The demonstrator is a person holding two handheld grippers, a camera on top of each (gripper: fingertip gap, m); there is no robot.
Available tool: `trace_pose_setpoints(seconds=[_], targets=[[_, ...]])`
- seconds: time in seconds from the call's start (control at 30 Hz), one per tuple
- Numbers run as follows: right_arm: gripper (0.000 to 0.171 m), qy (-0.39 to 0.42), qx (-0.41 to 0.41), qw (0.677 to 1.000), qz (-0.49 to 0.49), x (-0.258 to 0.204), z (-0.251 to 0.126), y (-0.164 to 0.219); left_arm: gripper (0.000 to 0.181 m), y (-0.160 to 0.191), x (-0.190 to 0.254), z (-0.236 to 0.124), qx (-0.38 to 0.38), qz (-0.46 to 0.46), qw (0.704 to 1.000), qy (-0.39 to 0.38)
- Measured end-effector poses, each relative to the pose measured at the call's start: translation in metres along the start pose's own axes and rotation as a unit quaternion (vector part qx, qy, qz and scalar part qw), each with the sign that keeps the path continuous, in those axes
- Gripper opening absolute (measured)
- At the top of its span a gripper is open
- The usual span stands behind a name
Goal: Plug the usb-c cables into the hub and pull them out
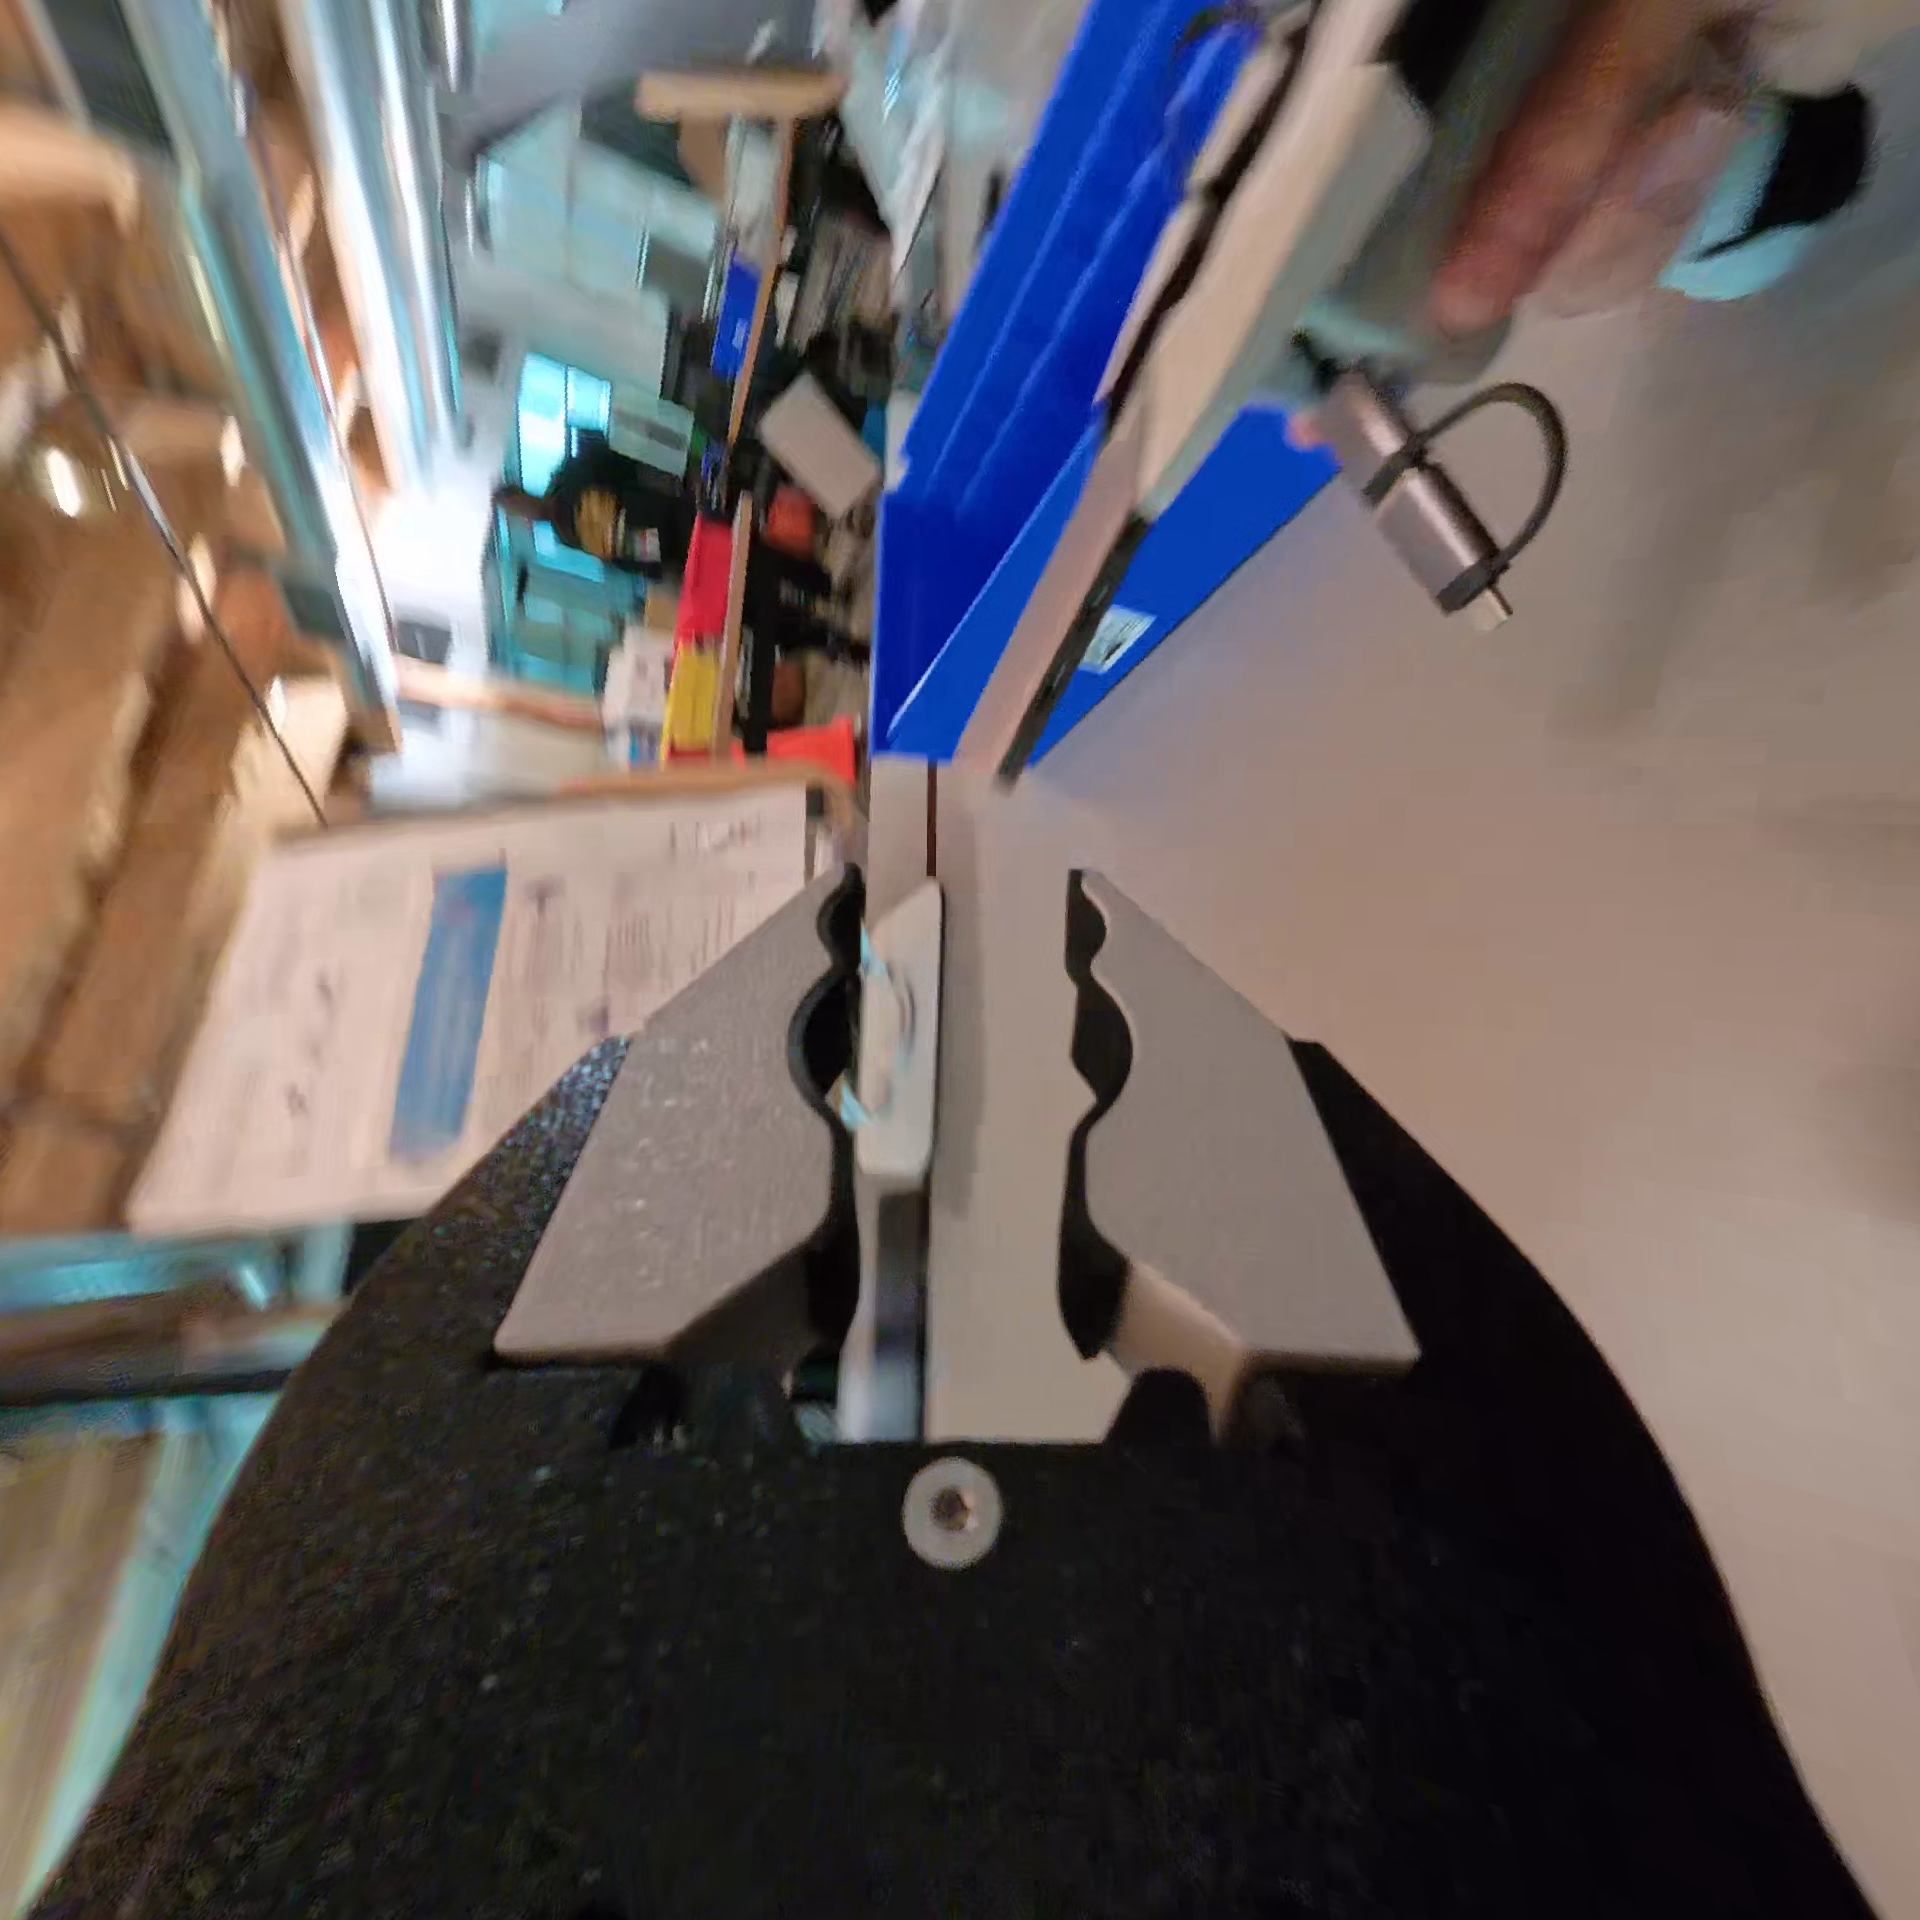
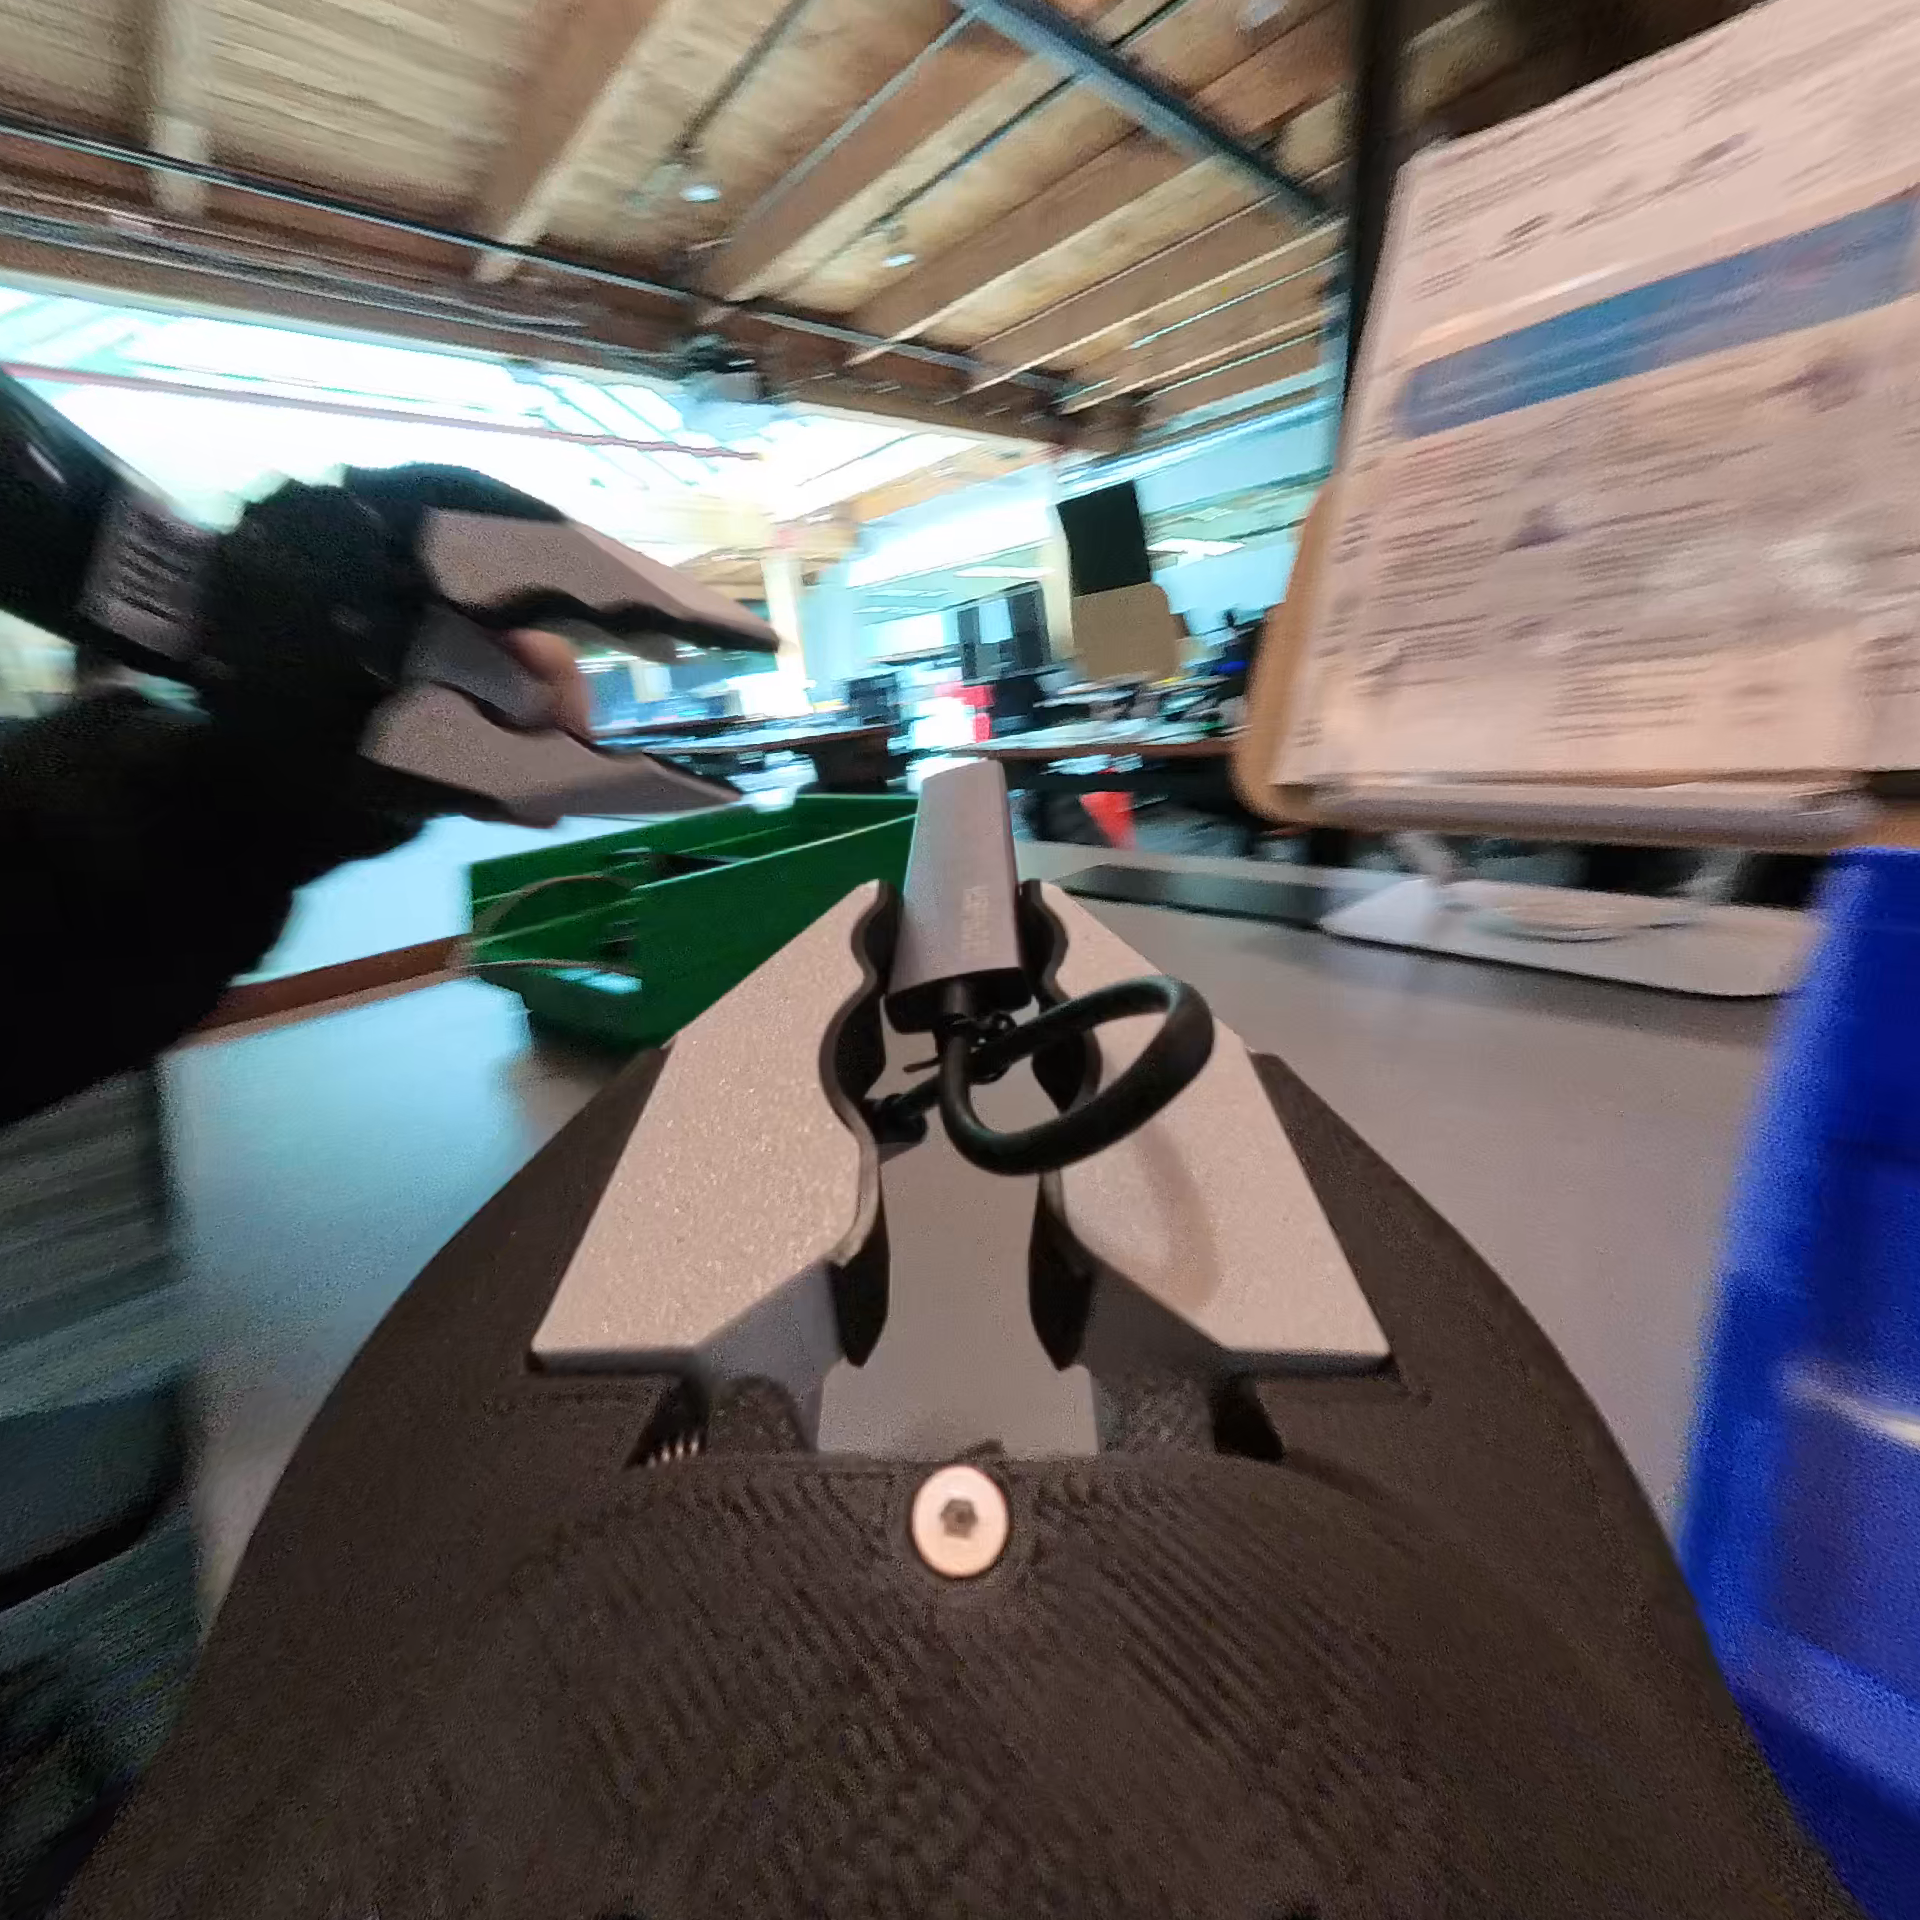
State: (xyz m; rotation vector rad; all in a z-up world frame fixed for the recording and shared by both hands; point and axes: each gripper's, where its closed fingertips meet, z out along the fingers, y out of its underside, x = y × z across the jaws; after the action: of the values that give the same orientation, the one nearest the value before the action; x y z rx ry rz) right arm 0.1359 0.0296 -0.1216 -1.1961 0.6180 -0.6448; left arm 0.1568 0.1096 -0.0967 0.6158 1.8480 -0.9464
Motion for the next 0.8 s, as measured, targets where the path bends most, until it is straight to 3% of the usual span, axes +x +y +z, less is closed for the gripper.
trace_pose_setpoints(seconds=[0.07, 0.13, 0.23, 0.37, 0.53, 0.6, 0.7, 0.8], targets=[[0.023, 0.049, 0.010, 0.998, -0.034, 0.016, 0.001, 0.001, 0.033, 0.038, -0.038, -0.023, -0.073, -0.110, 0.990, -0.056], [0.023, 0.073, 0.014, 0.995, -0.073, 0.023, 0.007, 0.003, 0.030, 0.094, -0.067, -0.059, -0.181, -0.252, 0.944, -0.111], [0.022, 0.087, 0.010, 0.990, -0.111, 0.029, 0.020, 0.010, 0.039, 0.155, -0.052, -0.110, -0.277, -0.445, 0.849, -0.070], [0.022, 0.077, 0.013, 0.988, -0.136, 0.023, 0.023, 0.010, 0.042, 0.215, -0.010, -0.160, -0.384, -0.522, 0.761, -0.021], [0.023, 0.099, 0.008, 0.982, -0.159, 0.027, 0.020, 0.013, 0.054, 0.248, 0.040, -0.174, -0.444, -0.598, 0.667, 0.006], [0.023, 0.107, 0.011, 0.980, -0.168, 0.029, 0.018, 0.012, 0.057, 0.252, 0.046, -0.182, -0.460, -0.597, 0.657, -0.022], [0.023, 0.113, 0.014, 0.979, -0.169, 0.030, 0.016, 0.011, 0.058, 0.251, 0.044, -0.181, -0.403, -0.644, 0.645, -0.083], [0.023, 0.113, 0.012, 0.978, -0.174, 0.030, 0.017, 0.011, 0.058, 0.264, 0.044, -0.173, -0.338, -0.718, 0.594, -0.131]])
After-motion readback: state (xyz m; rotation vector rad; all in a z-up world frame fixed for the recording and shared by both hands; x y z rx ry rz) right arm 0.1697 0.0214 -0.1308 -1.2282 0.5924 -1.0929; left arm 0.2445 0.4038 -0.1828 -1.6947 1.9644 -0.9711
